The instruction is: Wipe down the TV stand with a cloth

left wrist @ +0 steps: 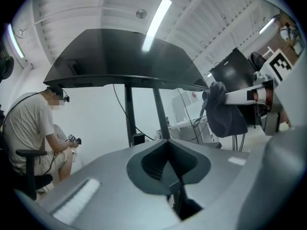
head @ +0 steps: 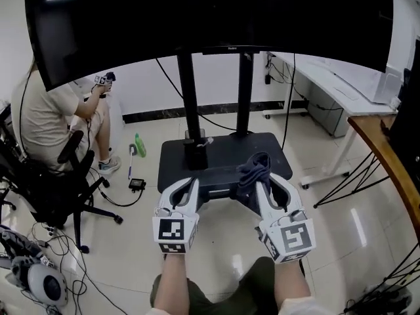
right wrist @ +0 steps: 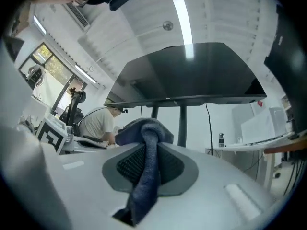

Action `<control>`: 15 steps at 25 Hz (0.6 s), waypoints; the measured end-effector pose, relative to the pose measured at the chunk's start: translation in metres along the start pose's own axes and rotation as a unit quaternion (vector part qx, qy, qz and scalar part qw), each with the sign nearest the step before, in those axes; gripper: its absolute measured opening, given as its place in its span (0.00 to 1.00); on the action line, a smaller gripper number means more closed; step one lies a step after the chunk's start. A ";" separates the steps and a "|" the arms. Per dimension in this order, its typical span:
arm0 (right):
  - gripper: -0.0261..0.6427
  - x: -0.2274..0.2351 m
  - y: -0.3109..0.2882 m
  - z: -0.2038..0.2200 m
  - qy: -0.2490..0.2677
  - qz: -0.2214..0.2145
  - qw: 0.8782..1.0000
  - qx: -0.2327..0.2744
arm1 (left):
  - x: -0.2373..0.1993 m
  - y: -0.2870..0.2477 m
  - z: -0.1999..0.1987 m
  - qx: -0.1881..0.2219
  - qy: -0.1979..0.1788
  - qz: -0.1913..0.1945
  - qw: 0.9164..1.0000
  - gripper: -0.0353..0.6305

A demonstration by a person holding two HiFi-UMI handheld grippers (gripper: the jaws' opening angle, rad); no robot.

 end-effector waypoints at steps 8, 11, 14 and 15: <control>0.13 0.014 -0.094 -0.047 -0.017 0.023 0.999 0.015 | -0.089 -0.034 -0.094 0.017 -0.002 -0.017 1.000 0.29; 0.13 0.032 -0.104 -0.085 -0.034 0.040 0.999 -0.001 | -0.089 -0.050 -0.163 0.013 0.013 -0.009 1.000 0.29; 0.13 0.058 -0.095 -0.157 -0.060 0.077 0.995 -0.017 | -0.082 -0.056 -0.248 -0.055 0.008 0.001 0.998 0.29; 0.13 0.066 -0.091 -0.190 -0.068 0.087 0.994 -0.023 | -0.080 -0.051 -0.279 -0.080 0.009 0.009 0.997 0.29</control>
Point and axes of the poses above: the fingertips, and each gripper's own axes: y backward along the fingers, x to its right, z out of its underside, the point moved 7 cm from there along y, backward along the fingers, and after that the axes turned 12 degrees about -x, right-handed, at the moved point
